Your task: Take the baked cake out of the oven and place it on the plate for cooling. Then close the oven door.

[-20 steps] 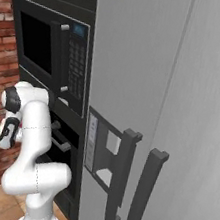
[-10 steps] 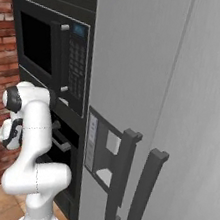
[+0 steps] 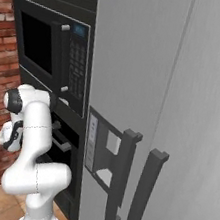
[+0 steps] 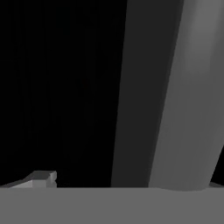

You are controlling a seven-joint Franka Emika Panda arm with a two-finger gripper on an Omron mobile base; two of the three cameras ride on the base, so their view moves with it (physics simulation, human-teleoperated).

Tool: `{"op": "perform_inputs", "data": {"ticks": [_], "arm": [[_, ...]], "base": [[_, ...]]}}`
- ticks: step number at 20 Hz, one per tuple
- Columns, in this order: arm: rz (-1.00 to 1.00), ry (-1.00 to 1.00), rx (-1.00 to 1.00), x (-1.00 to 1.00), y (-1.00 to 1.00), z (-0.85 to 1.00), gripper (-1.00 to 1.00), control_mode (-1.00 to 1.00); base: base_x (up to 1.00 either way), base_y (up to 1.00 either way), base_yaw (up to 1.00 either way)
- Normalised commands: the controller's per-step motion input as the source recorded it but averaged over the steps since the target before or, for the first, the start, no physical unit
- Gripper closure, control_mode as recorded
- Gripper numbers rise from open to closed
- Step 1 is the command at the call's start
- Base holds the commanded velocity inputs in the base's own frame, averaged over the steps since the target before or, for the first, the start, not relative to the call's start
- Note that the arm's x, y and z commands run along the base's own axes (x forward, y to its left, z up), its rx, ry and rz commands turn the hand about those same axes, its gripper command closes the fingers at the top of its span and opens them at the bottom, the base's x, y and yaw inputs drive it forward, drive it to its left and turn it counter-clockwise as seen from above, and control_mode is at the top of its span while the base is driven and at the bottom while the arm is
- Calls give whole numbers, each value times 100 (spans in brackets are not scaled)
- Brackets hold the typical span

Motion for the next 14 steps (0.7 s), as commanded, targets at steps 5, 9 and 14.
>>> {"op": "perform_inputs", "data": {"ticks": [5,9,14], "arm": [[0,14,0,26,0,-20,100,-100],[0,22,2,2,6,-26,100,-100],[0,31,10,-55,76,-28,100,-100]], "base": [[0,0,0],[0,0,0],[0,0,0]]}}
